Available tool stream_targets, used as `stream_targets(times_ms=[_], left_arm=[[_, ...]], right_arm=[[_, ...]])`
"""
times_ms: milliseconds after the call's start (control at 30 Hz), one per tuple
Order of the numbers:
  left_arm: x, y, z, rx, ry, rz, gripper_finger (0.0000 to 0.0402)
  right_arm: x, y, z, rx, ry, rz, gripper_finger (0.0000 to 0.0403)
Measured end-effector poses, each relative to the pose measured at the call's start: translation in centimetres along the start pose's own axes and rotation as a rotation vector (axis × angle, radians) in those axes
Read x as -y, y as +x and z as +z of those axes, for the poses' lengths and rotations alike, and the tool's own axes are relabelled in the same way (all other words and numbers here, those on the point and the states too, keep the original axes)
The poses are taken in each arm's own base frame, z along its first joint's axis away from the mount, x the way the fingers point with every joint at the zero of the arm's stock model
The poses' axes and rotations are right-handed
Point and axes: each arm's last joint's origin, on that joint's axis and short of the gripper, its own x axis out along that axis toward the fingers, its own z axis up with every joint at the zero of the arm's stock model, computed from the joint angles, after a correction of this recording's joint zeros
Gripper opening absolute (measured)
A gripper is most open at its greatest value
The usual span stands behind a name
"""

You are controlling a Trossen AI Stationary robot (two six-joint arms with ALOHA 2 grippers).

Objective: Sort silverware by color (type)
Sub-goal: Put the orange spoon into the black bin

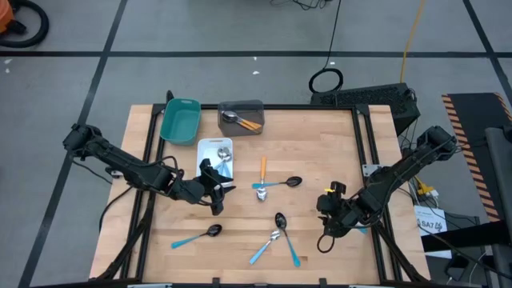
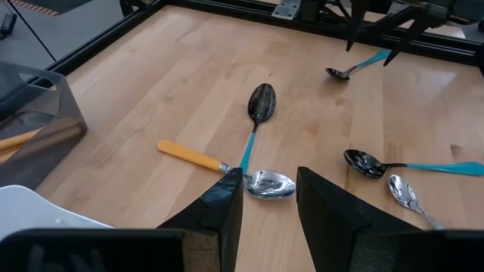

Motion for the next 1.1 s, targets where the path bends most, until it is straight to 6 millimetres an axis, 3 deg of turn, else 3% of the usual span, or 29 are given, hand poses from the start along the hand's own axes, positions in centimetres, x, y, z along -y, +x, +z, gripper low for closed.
stream_targets(times_ms=[1100], left_arm=[[-0.05,0.02,-0.02,-0.002,0.001,0.003,0.0125]], right_arm=[[0.56,-0.02,-0.32,-0.013,0.033,-0.071,0.0258]])
